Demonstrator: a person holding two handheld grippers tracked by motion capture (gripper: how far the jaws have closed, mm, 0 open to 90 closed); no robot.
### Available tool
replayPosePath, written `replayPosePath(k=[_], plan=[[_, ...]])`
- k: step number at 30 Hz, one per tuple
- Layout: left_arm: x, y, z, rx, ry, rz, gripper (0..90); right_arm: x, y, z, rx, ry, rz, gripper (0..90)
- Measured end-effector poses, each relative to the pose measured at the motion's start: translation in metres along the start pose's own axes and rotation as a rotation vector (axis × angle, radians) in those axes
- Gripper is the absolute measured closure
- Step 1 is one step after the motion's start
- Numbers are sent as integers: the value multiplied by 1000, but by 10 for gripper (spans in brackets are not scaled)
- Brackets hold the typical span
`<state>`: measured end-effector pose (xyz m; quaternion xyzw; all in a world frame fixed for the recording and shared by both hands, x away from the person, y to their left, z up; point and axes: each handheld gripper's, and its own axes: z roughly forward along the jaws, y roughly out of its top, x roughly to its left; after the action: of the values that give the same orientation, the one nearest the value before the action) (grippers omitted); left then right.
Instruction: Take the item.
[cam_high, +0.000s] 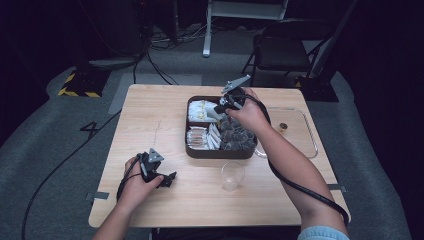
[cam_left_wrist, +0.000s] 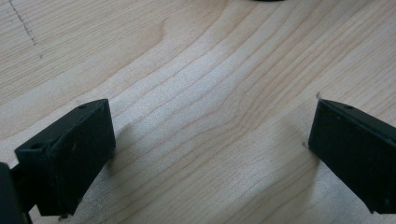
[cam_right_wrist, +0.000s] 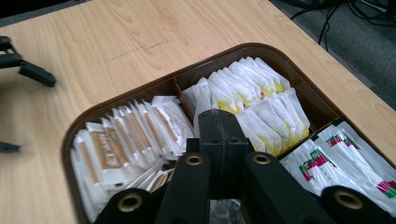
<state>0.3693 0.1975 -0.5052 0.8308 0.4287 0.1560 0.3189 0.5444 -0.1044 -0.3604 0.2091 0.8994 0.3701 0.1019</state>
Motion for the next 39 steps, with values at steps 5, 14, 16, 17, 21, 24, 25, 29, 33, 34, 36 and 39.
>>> replayPosePath(k=[5, 14, 16, 17, 21, 24, 25, 29, 33, 34, 36, 39], plan=[[0, 0, 0, 0, 1, -1, 8, 10, -1, -22, -14, 4, -6, 900], [0, 0, 0, 0, 1, -1, 8, 36, -8, -66, -51, 34, -20, 900], [0, 0, 0, 0, 1, -1, 8, 43, -11, -75, -62, 42, -26, 900], [0, 0, 0, 0, 1, -1, 8, 43, -11, -75, -62, 42, -26, 900], [0, 0, 0, -2, 1, -4, 8, 57, -16, -91, -81, 57, -32, 900], [0, 0, 0, -1, 1, -3, 8, 66, -22, -101, -91, 73, -38, 900], [0, 0, 0, -1, 1, -3, 8, 70, -24, -103, -93, 78, -36, 900], [0, 0, 0, -1, 2, -2, 8, 81, -32, -111, -85, 100, -37, 900], [0, 0, 0, -2, 2, -1, 7, 91, -40, -115, -73, 121, -43, 900], [0, 0, 0, -1, 1, 0, 7, 94, -43, -116, -66, 125, -43, 900], [0, 0, 0, 0, 2, 1, 7, 99, -48, -117, -57, 137, -44, 900], [0, 0, 0, -2, 1, 1, 7, 102, -53, -117, -46, 145, -41, 900]])
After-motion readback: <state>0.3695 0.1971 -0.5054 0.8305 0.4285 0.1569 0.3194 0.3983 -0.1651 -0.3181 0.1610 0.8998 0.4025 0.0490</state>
